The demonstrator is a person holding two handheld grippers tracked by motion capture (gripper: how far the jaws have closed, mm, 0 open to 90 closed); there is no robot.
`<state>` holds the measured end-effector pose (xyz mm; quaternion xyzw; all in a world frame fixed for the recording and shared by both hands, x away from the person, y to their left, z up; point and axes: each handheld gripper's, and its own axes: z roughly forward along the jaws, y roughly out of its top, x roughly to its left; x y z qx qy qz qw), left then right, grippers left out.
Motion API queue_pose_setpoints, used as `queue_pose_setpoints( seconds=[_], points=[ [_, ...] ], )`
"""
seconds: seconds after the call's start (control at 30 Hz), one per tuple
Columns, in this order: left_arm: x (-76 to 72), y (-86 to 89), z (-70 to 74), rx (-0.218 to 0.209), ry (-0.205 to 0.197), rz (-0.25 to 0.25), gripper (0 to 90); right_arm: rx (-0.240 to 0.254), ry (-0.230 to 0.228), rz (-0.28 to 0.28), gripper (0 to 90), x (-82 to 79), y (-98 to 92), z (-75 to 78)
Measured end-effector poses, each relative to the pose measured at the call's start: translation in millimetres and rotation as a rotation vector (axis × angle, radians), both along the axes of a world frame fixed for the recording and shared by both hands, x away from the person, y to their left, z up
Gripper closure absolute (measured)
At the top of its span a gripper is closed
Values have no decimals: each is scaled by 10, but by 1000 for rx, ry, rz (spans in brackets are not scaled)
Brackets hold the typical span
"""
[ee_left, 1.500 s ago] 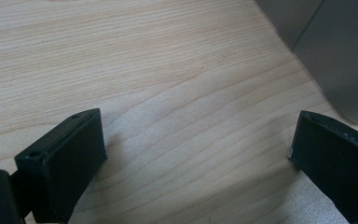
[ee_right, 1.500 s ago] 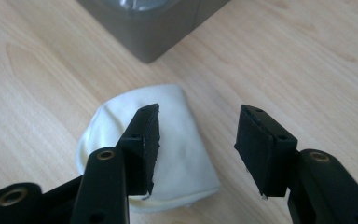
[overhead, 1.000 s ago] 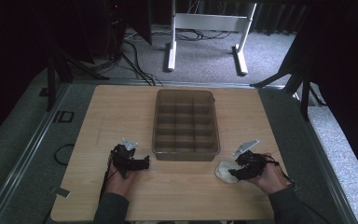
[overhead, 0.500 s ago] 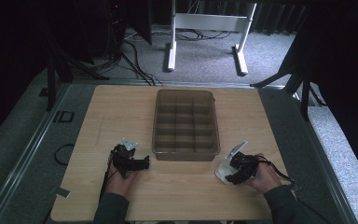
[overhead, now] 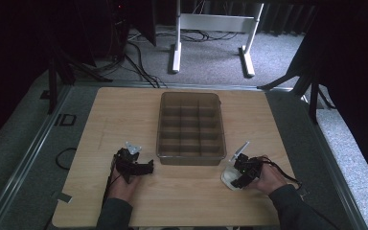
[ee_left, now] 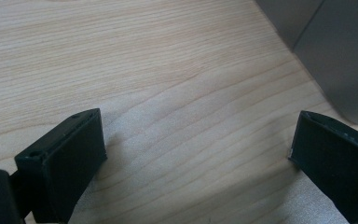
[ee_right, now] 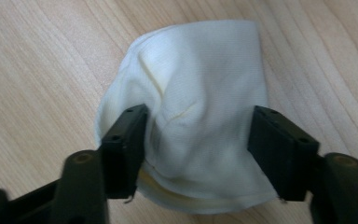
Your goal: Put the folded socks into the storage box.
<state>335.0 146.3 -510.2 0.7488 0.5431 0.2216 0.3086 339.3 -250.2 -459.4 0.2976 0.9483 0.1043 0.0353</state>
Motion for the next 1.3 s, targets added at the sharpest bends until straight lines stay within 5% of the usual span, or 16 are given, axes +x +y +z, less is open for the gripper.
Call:
queue_pose_setpoints(
  seconds=[0.3, 0.67, 1.3],
  points=[
    [0, 0, 0, 0, 0, 0, 32, -62, -3, 106, 651, -9, 114, 39],
    [1, 0, 1, 0, 0, 0, 32, -10, -19, 133, 674, 50, 0, 92],
    [1, 0, 1, 0, 0, 0, 32, -6, -66, 140, 666, 68, -88, 497]
  ],
)
